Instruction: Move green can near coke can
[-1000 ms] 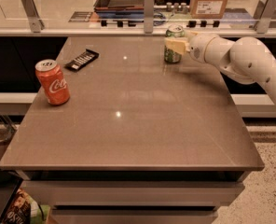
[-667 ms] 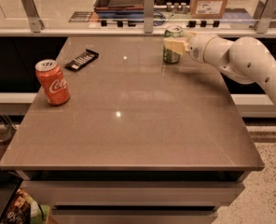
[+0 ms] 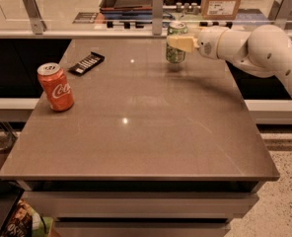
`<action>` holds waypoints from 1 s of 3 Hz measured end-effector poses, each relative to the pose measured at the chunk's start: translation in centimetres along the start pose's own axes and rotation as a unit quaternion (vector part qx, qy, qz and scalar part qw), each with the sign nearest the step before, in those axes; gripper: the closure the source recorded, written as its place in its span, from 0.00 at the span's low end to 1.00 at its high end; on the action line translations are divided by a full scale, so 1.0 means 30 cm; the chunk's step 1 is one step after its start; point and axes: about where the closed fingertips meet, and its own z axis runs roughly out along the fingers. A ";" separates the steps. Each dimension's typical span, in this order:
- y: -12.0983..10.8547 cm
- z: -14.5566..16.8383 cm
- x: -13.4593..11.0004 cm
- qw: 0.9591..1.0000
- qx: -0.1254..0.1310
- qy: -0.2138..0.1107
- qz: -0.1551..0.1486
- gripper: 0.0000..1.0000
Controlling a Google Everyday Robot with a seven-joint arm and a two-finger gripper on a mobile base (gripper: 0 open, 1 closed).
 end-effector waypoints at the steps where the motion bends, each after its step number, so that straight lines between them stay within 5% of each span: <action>1: 0.104 -0.015 -0.056 0.999 -0.048 0.001 -0.004 1.00; 3: 0.351 -0.002 -0.086 0.993 -0.113 -0.015 -0.012 1.00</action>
Offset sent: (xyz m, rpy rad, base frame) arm -0.0833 0.0822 0.0303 0.0376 0.0048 0.2939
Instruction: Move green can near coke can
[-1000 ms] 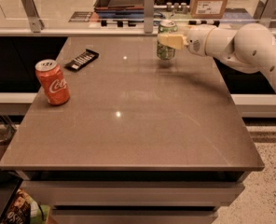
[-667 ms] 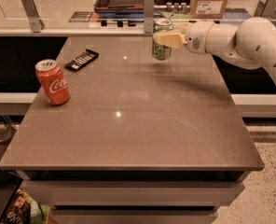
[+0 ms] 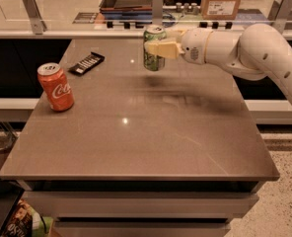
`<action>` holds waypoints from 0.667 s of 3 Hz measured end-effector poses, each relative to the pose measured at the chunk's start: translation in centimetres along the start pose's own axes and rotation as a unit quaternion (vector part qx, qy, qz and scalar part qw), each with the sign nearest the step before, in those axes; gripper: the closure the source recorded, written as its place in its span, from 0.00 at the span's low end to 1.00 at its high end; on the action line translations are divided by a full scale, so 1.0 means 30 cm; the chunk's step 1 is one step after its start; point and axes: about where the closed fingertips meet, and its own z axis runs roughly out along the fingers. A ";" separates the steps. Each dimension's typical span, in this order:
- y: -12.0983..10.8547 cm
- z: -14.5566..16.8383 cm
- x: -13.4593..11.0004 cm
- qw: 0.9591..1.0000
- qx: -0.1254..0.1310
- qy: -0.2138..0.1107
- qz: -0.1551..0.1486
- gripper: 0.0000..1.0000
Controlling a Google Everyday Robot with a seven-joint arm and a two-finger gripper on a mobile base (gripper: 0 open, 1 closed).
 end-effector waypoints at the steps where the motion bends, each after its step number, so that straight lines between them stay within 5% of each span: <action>1: 0.115 0.041 0.015 1.000 -0.004 -0.004 -0.005 1.00; 2: 0.229 0.079 0.035 1.000 0.001 -0.002 -0.009 1.00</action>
Offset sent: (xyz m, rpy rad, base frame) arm -0.0770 0.0857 -0.0310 -0.0188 -0.0184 -0.0217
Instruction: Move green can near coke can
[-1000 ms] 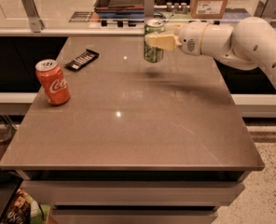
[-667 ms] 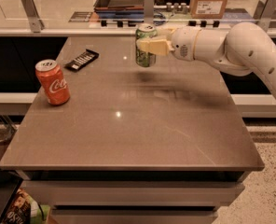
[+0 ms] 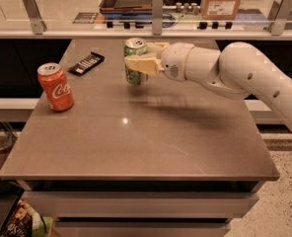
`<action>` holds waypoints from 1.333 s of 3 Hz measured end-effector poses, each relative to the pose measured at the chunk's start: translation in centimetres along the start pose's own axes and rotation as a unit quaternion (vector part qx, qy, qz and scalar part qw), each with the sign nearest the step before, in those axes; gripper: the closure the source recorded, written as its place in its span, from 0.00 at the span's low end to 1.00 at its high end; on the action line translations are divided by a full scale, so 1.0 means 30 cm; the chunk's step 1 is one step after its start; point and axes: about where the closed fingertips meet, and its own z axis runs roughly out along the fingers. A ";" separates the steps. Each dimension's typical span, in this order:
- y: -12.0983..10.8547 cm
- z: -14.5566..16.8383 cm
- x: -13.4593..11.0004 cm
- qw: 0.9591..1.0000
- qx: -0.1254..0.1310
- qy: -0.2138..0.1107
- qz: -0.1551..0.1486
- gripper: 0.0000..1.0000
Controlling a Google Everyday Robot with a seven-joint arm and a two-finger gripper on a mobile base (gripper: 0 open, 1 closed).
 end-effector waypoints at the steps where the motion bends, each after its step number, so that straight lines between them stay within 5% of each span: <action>1: 0.121 0.032 0.012 1.000 -0.001 0.000 -0.002 1.00; 4: 0.348 0.085 0.013 0.998 -0.062 -0.011 0.017 1.00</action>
Offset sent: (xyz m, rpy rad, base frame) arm -0.0766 0.0693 -0.0078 0.0296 -0.0007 0.0750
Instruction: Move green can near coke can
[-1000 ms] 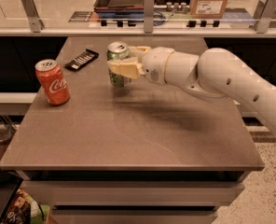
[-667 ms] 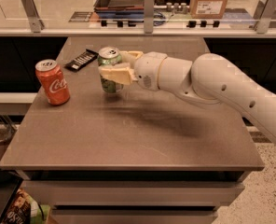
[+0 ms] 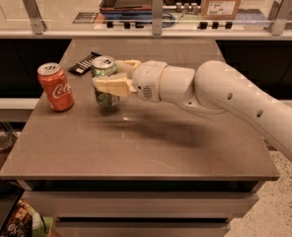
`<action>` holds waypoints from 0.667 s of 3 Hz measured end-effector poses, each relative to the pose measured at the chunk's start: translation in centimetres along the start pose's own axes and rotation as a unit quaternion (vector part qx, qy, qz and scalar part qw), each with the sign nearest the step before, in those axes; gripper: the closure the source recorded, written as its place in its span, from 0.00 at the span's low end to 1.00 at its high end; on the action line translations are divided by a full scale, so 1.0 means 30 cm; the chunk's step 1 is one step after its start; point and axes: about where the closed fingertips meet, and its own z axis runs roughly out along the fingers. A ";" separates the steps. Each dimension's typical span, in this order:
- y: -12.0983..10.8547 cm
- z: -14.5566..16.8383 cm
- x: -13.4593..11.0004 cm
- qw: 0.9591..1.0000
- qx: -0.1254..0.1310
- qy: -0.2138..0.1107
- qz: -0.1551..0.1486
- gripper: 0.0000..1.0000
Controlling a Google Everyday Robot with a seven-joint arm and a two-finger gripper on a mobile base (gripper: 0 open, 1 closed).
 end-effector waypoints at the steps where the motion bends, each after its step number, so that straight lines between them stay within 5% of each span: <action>1: 0.036 0.019 0.009 1.000 -0.018 0.009 0.002 1.00; 2: 0.064 0.043 0.020 0.999 -0.033 0.028 -0.005 1.00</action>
Offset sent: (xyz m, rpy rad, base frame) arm -0.0159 0.0273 -0.0145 -0.1113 0.0280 0.0968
